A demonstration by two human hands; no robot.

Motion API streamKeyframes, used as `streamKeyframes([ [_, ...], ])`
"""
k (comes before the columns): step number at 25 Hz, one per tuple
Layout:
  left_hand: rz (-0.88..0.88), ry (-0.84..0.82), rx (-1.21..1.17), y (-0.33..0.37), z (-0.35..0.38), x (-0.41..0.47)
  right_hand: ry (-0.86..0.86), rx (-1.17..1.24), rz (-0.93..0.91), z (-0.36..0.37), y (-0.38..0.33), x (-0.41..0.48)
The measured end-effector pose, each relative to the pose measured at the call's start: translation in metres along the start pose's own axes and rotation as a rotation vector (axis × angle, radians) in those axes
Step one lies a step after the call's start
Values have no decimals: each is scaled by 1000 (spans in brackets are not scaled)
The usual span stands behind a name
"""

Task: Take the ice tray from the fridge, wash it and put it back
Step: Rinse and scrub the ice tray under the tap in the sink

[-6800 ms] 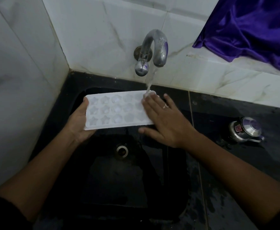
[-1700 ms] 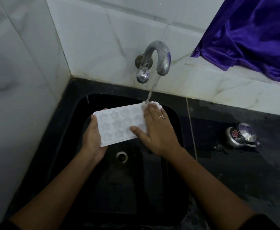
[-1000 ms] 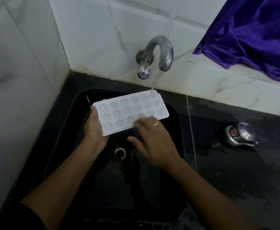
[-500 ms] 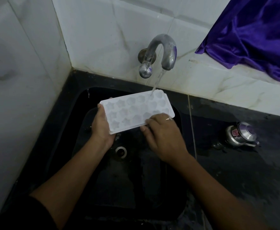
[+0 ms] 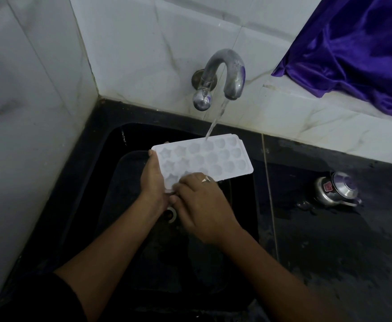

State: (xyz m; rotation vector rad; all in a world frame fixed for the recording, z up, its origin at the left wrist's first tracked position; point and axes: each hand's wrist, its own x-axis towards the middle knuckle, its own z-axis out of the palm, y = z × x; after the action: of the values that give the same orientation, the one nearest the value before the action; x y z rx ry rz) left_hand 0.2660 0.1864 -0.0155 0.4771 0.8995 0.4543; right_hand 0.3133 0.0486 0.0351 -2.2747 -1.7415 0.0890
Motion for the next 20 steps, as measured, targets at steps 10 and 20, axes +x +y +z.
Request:
streamKeyframes([
  [10, 18, 82, 43, 4, -7, -9, -55, -9, -53, 0, 10, -10],
  [20, 119, 46, 148, 7, -26, -21, -137, -5, 531, 14, 49, 30],
])
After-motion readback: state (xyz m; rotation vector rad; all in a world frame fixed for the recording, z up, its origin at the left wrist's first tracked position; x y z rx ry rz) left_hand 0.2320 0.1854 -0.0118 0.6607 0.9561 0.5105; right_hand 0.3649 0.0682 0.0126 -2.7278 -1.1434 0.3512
